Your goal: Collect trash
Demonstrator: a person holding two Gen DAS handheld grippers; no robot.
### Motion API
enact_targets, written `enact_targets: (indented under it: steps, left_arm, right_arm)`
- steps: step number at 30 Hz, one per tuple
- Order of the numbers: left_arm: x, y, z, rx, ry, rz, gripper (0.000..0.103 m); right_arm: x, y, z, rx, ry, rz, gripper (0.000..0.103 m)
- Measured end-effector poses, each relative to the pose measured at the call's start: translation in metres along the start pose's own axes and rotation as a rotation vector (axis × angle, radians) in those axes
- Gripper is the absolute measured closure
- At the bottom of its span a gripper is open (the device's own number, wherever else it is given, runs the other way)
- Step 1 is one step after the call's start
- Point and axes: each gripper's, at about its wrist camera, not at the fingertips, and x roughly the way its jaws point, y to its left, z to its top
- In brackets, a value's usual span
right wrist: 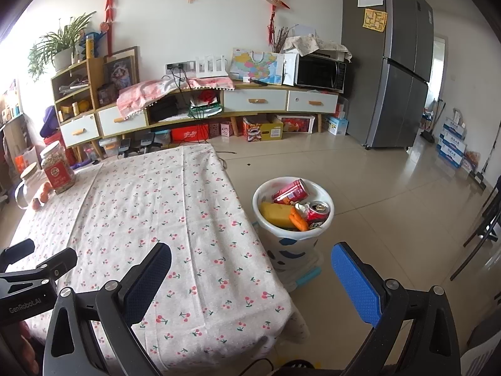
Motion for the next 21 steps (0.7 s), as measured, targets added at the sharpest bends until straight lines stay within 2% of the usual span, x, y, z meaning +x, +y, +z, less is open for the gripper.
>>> enact_targets:
  steps: [10, 21]
  left_arm:
    - [0.008, -0.006, 0.004, -0.012, 0.009, -0.003, 0.001]
    - [0.018, 0.000, 0.005, -0.023, 0.035, 0.001, 0.001]
  right_arm:
    - [0.009, 0.008, 0.004, -0.013, 0.014, 0.017, 0.000]
    - [0.011, 0.014, 0.013, -0.045, -0.012, 0.042, 0.000]
